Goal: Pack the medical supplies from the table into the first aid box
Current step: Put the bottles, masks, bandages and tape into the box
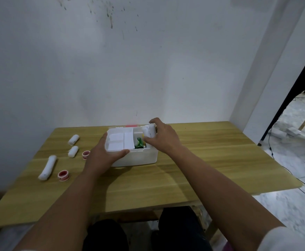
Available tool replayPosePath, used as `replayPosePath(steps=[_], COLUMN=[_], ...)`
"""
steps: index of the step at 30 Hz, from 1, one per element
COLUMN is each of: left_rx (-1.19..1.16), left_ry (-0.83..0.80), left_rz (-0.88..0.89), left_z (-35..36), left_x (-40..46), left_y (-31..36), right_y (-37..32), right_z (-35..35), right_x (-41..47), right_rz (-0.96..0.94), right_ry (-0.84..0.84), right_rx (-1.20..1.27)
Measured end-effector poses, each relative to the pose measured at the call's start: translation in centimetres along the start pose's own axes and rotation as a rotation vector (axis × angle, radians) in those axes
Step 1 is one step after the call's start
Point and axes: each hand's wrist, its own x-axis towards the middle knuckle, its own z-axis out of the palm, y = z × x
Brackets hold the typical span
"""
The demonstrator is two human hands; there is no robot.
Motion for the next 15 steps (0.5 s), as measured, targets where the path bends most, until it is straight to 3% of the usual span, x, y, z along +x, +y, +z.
replayPosePath(steps=[9,15], left_rx=[0.016,-0.006], left_ry=[0.001,-0.002], left_rz=[0.008,0.007], left_z=[0.2,0.0], left_x=[0.3,0.5], left_y=[-0.4,-0.8], right_y=[1.0,1.7], right_z=[0.1,-0.3], right_x=[-0.3,-0.2], right_rz=[-0.203,-0.218], right_ry=[0.022,-0.011], right_rx=[-0.158,-0.158])
